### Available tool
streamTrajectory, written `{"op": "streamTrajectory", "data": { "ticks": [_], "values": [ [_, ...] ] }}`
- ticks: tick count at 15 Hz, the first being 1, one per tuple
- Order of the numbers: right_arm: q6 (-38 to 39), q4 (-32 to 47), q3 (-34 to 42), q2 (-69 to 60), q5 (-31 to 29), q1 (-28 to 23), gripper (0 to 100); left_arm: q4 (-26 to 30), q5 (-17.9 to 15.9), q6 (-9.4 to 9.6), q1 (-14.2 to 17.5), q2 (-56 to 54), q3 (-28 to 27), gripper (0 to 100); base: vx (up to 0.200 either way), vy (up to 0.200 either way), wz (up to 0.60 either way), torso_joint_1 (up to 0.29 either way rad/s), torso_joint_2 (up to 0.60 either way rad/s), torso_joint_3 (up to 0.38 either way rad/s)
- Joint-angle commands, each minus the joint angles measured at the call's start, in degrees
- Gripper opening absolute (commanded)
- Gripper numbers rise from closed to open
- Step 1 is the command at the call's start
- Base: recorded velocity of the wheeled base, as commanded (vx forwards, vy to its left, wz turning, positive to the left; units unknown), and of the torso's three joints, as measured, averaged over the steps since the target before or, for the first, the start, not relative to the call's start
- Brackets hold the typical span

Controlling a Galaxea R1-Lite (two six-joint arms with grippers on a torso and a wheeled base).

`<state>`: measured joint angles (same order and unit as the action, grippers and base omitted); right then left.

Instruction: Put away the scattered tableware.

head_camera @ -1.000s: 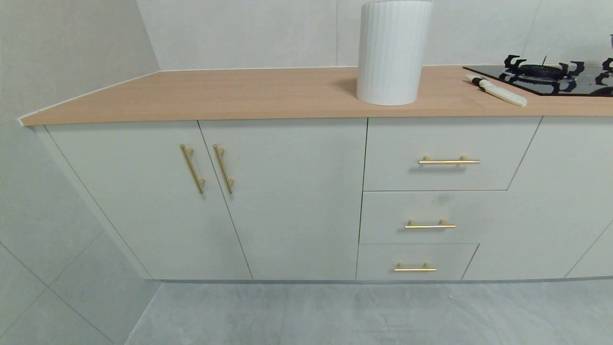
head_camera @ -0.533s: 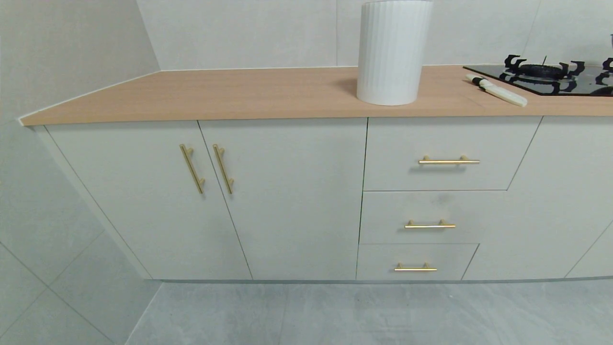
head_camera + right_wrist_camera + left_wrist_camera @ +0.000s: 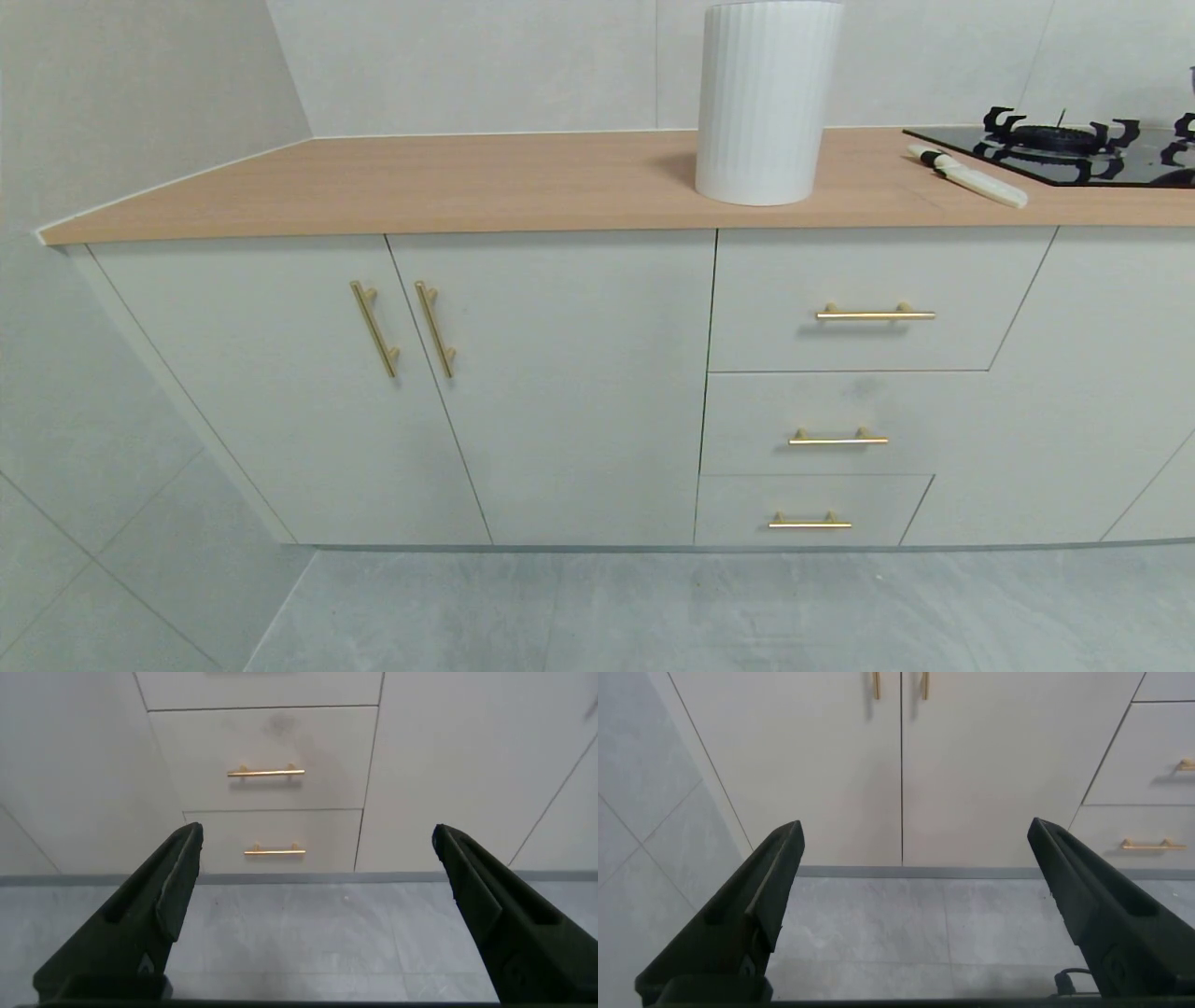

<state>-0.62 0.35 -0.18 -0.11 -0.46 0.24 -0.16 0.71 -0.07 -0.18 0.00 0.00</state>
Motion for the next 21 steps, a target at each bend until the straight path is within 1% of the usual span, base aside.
{"op": "streamTrajectory", "data": {
  "ticks": [1,4,10,21],
  "values": [
    [-0.26,0.26,0.01,0.11,0.02,0.02,100,-0.02,0.00,-0.01,0.01,0.09,0.00,100,0.000,0.000,0.00,0.000,0.00,0.000],
    [-0.08,0.17,0.01,0.11,0.02,0.02,100,-0.02,0.00,0.34,0.01,0.00,0.00,100,0.000,0.000,0.00,0.000,0.00,0.000],
    [-0.08,0.17,0.01,0.11,-0.06,0.02,100,-0.02,0.08,0.16,0.01,0.09,0.00,100,0.000,0.000,0.00,0.000,0.00,0.000],
    [0.01,0.17,0.01,0.11,-0.06,0.02,100,-0.02,0.00,0.16,0.01,0.09,0.00,100,0.200,0.000,0.00,0.002,0.00,0.003]
  ]
}}
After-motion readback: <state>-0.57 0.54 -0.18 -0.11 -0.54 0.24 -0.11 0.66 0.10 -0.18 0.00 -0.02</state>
